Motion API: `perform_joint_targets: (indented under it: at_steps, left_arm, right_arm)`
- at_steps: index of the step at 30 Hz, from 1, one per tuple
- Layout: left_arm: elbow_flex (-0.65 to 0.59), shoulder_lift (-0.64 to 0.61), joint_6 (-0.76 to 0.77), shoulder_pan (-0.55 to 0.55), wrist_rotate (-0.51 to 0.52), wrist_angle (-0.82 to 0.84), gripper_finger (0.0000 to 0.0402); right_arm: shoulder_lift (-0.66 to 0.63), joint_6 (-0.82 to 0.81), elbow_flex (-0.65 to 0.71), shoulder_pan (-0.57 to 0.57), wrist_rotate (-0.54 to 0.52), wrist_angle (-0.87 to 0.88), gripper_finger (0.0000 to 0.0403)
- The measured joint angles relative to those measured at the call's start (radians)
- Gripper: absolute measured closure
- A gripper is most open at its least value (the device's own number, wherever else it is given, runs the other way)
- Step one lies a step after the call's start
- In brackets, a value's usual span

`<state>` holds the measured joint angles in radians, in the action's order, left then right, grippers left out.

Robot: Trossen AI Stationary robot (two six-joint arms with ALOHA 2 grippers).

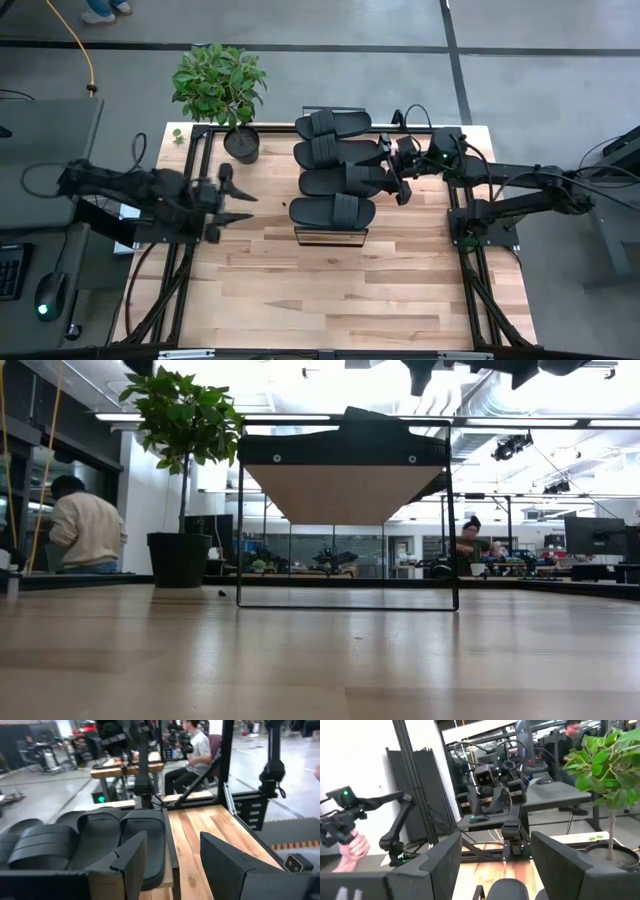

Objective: Pick and place slides into the shelf
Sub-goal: Return to Home Position

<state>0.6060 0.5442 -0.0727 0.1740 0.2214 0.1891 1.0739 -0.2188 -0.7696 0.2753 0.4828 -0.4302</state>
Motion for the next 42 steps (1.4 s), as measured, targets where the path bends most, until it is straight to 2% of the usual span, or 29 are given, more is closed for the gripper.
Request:
perform_joint_targets:
  at_steps: [3,7,10,13,22,29,35,42]
  left_arm:
    - [0.000,0.082,-0.002,-0.146,-0.164,-0.042,0.0234]
    - [0.002,0.153,0.001,-0.311,-0.265,-0.032,0.0234]
    - [0.002,0.162,-0.006,-0.384,-0.352,-0.030,0.0234]
    - [0.002,0.124,-0.015,-0.411,-0.434,-0.020,0.0234]
    - [0.002,-0.108,-0.021,-0.410,-0.433,0.153,0.0234]
    - [-0.068,-0.238,-0.009,-0.410,-0.415,0.163,0.0234]
    - [-0.076,-0.297,0.002,-0.410,-0.397,0.166,0.0234]
    - [-0.076,-0.298,0.007,-0.410,-0.397,0.167,0.0234]
  right_arm:
    - [0.001,-0.004,0.000,0.002,0.029,0.003,0.0174]
    - [0.001,-0.004,0.000,-0.002,0.060,0.004,0.0174]
    - [0.000,-0.008,0.000,-0.001,0.067,0.009,0.0174]
    - [-0.010,-0.012,0.000,-0.001,0.111,0.020,0.0174]
    - [-0.159,0.015,-0.001,-0.017,0.131,0.161,0.0174]
    - [-0.281,0.063,-0.001,-0.074,0.132,0.229,0.0174]
    - [-0.411,0.104,0.002,-0.110,0.118,0.364,0.0174]
    - [-0.634,0.078,0.176,-0.123,0.086,0.225,0.0174]
